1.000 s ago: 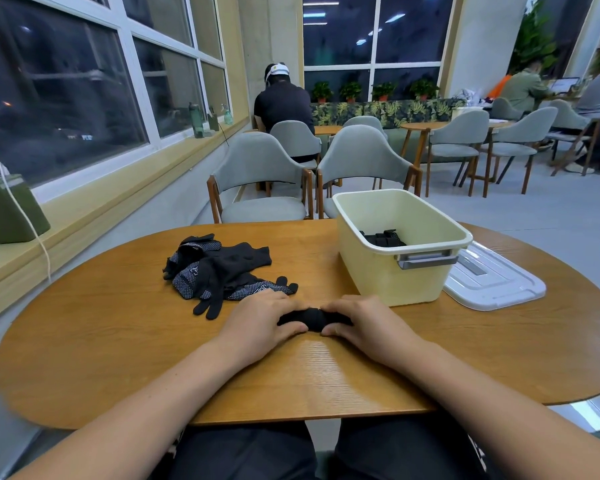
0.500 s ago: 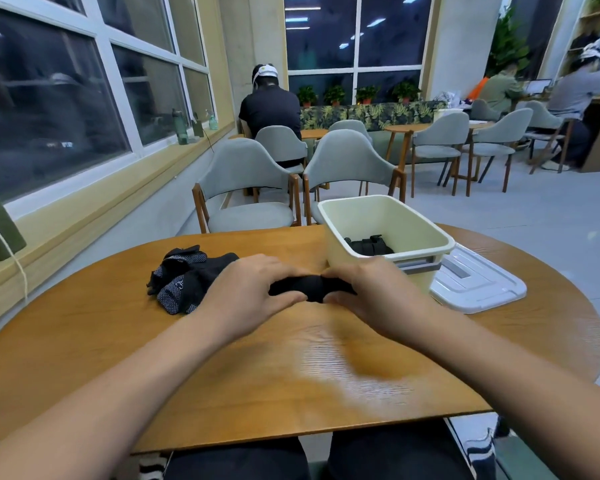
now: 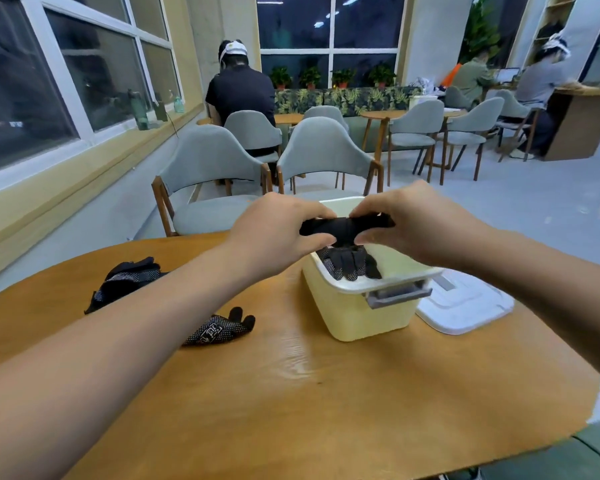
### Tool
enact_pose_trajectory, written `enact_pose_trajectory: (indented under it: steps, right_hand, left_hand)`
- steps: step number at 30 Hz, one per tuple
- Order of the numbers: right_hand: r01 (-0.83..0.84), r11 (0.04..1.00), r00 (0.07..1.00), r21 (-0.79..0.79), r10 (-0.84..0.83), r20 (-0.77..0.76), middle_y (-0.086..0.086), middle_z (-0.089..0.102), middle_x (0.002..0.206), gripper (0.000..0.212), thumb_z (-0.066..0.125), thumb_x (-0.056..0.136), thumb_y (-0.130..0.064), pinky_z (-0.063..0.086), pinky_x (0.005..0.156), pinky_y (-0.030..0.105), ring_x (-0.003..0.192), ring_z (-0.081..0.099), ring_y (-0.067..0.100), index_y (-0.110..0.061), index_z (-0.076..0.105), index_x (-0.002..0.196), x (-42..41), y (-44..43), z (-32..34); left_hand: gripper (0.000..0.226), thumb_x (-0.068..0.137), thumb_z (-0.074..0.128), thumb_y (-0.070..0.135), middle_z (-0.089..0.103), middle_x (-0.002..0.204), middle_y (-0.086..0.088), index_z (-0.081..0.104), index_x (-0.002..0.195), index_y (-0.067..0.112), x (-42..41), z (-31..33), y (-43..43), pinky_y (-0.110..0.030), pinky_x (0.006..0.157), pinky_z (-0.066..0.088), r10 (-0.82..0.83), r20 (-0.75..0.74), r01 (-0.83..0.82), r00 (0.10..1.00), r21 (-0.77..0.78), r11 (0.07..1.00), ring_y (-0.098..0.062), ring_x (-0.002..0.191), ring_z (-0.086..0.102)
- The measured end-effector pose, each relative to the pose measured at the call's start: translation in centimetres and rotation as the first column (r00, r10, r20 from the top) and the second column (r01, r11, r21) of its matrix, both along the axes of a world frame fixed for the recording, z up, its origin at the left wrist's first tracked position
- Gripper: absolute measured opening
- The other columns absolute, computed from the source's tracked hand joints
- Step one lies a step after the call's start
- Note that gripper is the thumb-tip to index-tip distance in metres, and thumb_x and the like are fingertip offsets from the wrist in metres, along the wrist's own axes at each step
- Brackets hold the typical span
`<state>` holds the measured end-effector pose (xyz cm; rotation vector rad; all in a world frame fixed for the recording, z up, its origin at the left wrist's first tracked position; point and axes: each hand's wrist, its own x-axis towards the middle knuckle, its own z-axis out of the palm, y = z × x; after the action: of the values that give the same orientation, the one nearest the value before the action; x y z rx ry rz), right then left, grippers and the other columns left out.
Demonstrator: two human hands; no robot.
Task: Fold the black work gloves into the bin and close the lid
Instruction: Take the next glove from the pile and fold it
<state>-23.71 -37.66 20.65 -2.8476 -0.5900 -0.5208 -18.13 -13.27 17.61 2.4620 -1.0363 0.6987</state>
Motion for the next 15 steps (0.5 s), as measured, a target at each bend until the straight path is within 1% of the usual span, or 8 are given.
enact_pose_trajectory:
  steps: [2,4,7,8,11,13,15]
  right_hand:
    - [0.000,1.000,1.000,-0.006,0.000,-0.017,-0.007,0.074,0.093,0.024,0.080,0.097,-0.027,0.050,0.068,0.025,0.077,0.062,0.002,-0.027,0.078,0.120,1.1,-0.9,-0.1]
    - [-0.001,1.000,0.999,-0.023,0.001,-0.035,-0.010,0.073,0.092,0.022,0.080,0.097,-0.028,0.049,0.068,0.023,0.077,0.061,0.000,-0.029,0.077,0.118,2.3,-1.6,-0.3]
    - [0.008,0.999,0.994,-0.048,-0.013,-0.105,-0.009,0.075,0.098,0.023,0.079,0.097,-0.032,0.060,0.077,0.033,0.087,0.067,0.010,-0.032,0.075,0.119,4.4,-2.5,-0.9]
    - [0.009,0.998,0.991,-0.059,-0.016,-0.132,-0.010,0.074,0.100,0.024,0.079,0.097,-0.033,0.060,0.079,0.033,0.089,0.067,0.011,-0.032,0.074,0.120,5.0,-2.8,-1.1]
    - [0.003,0.996,0.979,-0.086,-0.021,-0.205,-0.016,0.069,0.100,0.024,0.079,0.097,-0.037,0.047,0.071,0.019,0.087,0.062,0.004,-0.034,0.072,0.120,7.0,-3.6,-1.8]
    - [0.008,0.994,0.970,-0.108,-0.034,-0.241,-0.016,0.068,0.102,0.026,0.079,0.096,-0.039,0.043,0.069,0.018,0.088,0.061,0.006,-0.035,0.067,0.119,8.1,-3.9,-2.2]
    - [0.018,0.991,0.962,-0.130,-0.053,-0.269,-0.014,0.065,0.103,0.029,0.079,0.096,-0.042,0.044,0.068,0.019,0.089,0.062,0.011,-0.037,0.058,0.116,8.9,-4.1,-2.6]
  left_hand:
    - [0.040,0.092,0.070,0.054,0.079,0.104,0.008,0.076,0.127,0.036,1.4,0.0,-0.9,-0.043,0.084,0.060,0.003,-0.018,-0.002,1.000,0.024,1.000,-0.017,0.098,0.071]
    - [0.038,0.094,0.071,0.054,0.079,0.103,0.008,0.076,0.128,0.037,2.5,0.0,-1.7,-0.042,0.082,0.060,0.011,-0.048,-0.008,0.999,0.051,0.999,-0.016,0.096,0.070]
    - [0.036,0.095,0.074,0.050,0.079,0.106,0.008,0.075,0.129,0.036,4.0,-0.3,-3.0,-0.040,0.083,0.062,0.035,-0.128,-0.022,0.991,0.102,0.994,-0.012,0.094,0.070]
    - [0.036,0.095,0.075,0.049,0.079,0.106,0.007,0.075,0.129,0.036,4.6,-0.4,-3.4,-0.039,0.083,0.063,0.047,-0.167,-0.026,0.985,0.123,0.992,-0.012,0.094,0.070]
    - [0.034,0.092,0.076,0.051,0.079,0.103,0.009,0.075,0.123,0.037,6.3,-0.7,-4.4,-0.038,0.082,0.063,0.074,-0.237,-0.027,0.969,0.195,0.980,-0.012,0.093,0.070]
    - [0.033,0.091,0.077,0.051,0.078,0.101,0.009,0.075,0.121,0.037,7.3,-0.8,-5.0,-0.038,0.080,0.063,0.086,-0.258,-0.023,0.962,0.236,0.971,-0.012,0.091,0.070]
    - [0.033,0.090,0.078,0.050,0.077,0.100,0.008,0.075,0.120,0.035,8.1,-1.0,-5.6,-0.037,0.078,0.063,0.088,-0.291,-0.007,0.953,0.268,0.963,-0.012,0.089,0.069]
